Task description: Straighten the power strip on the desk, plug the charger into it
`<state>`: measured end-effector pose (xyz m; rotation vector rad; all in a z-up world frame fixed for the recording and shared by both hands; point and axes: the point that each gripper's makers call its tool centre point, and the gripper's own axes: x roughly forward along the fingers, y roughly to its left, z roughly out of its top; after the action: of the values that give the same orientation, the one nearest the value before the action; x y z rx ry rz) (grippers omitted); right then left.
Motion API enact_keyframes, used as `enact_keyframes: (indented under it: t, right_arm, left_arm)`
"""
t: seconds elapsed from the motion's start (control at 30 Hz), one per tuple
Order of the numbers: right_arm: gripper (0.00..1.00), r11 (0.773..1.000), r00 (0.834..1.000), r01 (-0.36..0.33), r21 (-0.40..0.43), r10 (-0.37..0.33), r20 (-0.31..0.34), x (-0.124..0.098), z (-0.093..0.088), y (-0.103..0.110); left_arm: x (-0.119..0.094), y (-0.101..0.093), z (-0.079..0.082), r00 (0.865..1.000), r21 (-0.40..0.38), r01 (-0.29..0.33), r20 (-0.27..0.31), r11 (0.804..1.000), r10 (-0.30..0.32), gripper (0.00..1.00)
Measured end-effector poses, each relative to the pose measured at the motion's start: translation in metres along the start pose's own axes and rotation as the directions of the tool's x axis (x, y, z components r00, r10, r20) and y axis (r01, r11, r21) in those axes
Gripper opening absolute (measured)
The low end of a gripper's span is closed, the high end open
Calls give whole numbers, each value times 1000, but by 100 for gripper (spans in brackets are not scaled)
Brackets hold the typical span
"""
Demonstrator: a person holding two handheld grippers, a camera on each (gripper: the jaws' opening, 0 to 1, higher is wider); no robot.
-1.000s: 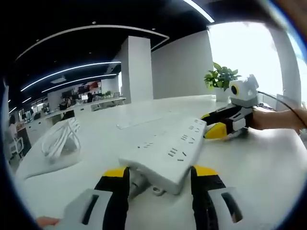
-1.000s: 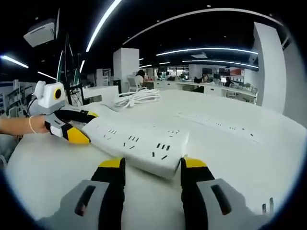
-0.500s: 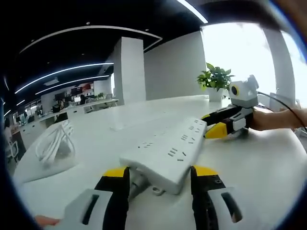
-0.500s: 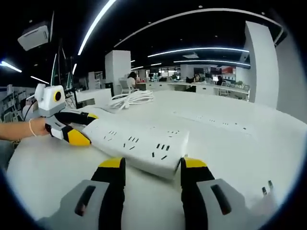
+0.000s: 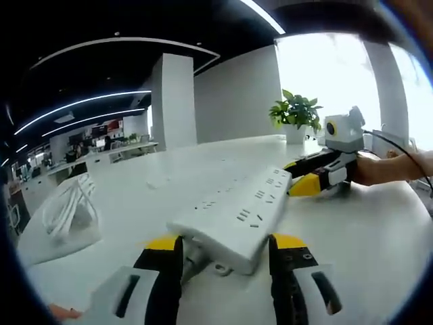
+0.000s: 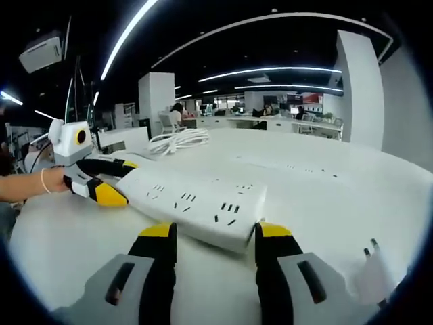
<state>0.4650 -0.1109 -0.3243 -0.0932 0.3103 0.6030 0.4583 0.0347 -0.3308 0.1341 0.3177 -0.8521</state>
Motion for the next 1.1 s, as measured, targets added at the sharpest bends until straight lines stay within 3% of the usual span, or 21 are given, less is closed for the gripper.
enact_keyframes:
  t: [1.1]
  right_arm:
    - [44,997,997,79,12,-79,-6,-15,-6,-3]
  left_arm:
    - [9,-5,2,996,15,87,-35,996,-86,51]
